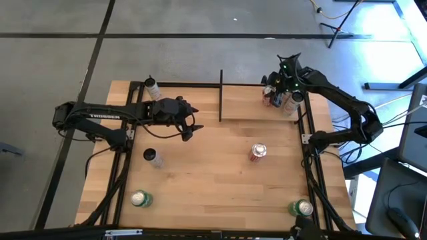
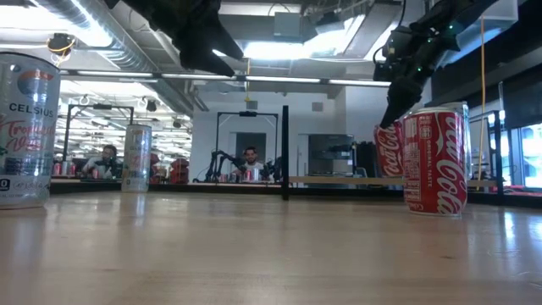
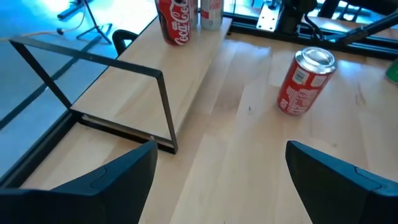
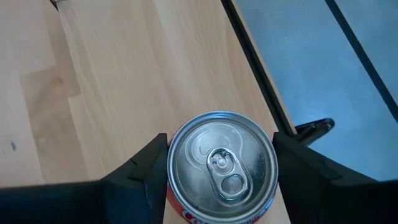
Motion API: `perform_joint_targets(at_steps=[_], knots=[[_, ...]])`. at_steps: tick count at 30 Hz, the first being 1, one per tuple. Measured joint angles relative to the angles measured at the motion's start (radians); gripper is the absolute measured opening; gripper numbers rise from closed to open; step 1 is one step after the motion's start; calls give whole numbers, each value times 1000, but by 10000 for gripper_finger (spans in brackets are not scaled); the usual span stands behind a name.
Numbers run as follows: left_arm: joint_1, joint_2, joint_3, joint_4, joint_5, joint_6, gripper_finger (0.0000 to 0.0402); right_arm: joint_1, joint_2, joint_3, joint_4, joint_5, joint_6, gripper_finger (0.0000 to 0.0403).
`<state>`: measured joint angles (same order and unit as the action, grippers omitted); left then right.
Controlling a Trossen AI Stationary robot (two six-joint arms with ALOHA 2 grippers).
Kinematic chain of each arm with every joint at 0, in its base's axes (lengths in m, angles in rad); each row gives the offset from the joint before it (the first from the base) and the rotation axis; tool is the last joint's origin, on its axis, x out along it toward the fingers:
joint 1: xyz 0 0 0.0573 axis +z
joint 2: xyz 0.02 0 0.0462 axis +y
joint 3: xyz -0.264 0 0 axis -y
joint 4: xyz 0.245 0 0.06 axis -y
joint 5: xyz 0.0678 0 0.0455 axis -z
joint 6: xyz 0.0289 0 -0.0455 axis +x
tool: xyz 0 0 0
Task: Place canned beverage on shelf
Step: Put the top red soda can on the shelf
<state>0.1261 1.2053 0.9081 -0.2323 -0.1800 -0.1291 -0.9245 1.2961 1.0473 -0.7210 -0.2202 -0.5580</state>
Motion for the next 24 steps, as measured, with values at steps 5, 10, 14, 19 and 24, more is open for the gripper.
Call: perform_joint_targets(at_steps=[5, 10, 14, 19, 24], knots=[[0, 0, 0, 2, 4, 0, 341, 0, 0, 0, -2, 13, 5, 224], [0, 0, 0, 2, 4, 0, 341, 0, 0, -1, -10, 36, 7, 303], [0, 0, 0, 2, 5, 0, 341, 0, 2, -2, -14, 40, 7, 320], [0, 0, 0, 2, 5, 0, 341, 0, 2, -2, -9, 56, 4, 303], [0, 0, 0, 2, 6, 0, 341, 1, 2, 38, -23, 52, 15, 291]])
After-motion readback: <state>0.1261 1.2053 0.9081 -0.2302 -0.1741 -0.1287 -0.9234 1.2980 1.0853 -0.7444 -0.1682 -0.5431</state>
